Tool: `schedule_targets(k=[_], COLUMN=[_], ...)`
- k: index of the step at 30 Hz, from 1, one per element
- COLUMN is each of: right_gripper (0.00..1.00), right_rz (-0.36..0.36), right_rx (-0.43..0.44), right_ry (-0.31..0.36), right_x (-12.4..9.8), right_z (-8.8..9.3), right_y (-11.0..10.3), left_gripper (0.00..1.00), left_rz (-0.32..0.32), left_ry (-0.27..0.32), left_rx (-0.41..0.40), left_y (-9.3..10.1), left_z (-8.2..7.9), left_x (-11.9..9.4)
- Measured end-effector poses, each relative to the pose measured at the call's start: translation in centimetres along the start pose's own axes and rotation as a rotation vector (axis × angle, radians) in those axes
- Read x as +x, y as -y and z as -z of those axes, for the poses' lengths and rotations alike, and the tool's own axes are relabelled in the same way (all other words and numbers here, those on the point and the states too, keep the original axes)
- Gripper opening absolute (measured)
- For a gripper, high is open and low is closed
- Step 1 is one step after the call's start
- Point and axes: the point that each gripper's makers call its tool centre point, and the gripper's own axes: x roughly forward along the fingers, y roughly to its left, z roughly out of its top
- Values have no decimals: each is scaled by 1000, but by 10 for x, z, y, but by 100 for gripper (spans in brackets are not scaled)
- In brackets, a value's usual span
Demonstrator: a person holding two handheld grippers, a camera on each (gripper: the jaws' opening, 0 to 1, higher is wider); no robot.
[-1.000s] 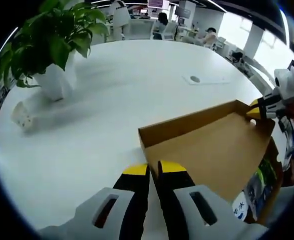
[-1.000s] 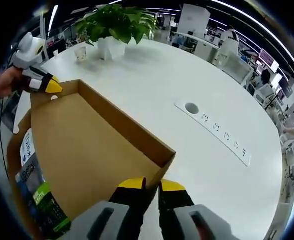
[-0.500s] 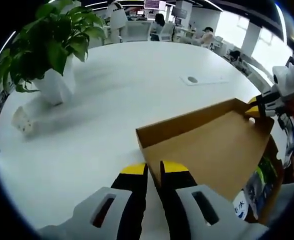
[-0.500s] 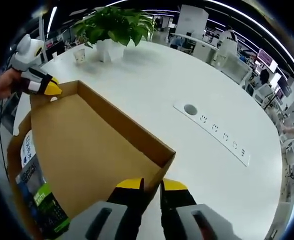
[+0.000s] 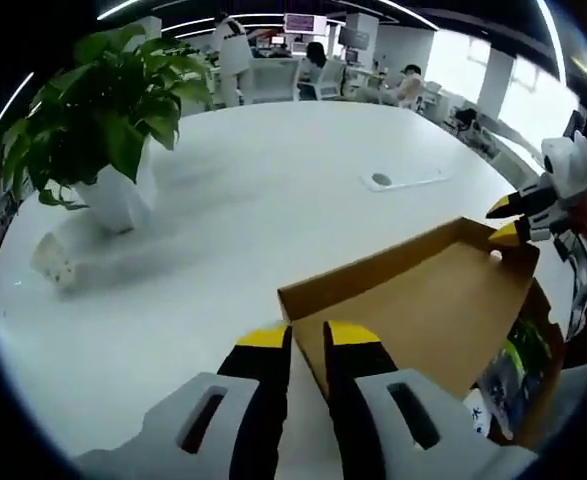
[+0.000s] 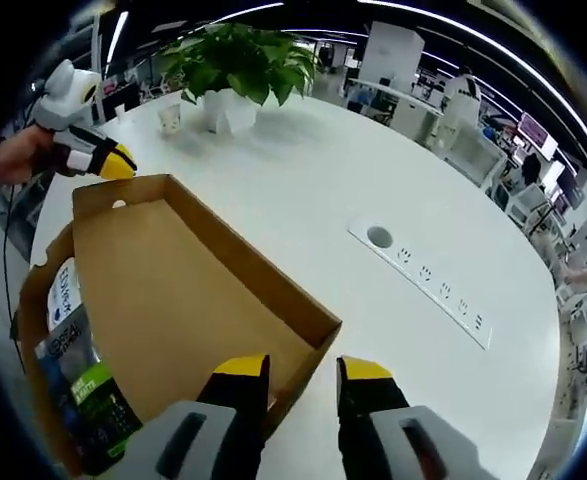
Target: Operate the shoe box by opening the lid, removing the specified soft item, and placing it in the target area until the item is outside and the box remains undamaged.
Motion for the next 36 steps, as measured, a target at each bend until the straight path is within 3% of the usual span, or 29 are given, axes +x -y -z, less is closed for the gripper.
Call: schedule_targets(k=[8,18,29,36], right_gripper=[27,37,44,50], right_rz=[9,10,27,-13], right_rx=[23,71,161,191], right_ry=[59,158,234,304], right_x=[-18,-57,-94,-118], right_z=[-10,-21,-6,7], right_y=[6,5,8,-12], left_gripper=[24,29,33,40], left_rz=[21,30,47,65], left_ry=[29,84,127,141], left_rx=[37,64,95,126], left_y=[4,11,25,40], left_z=[-5,-14,-12,-3], left_x=[-16,-49,-82,-101])
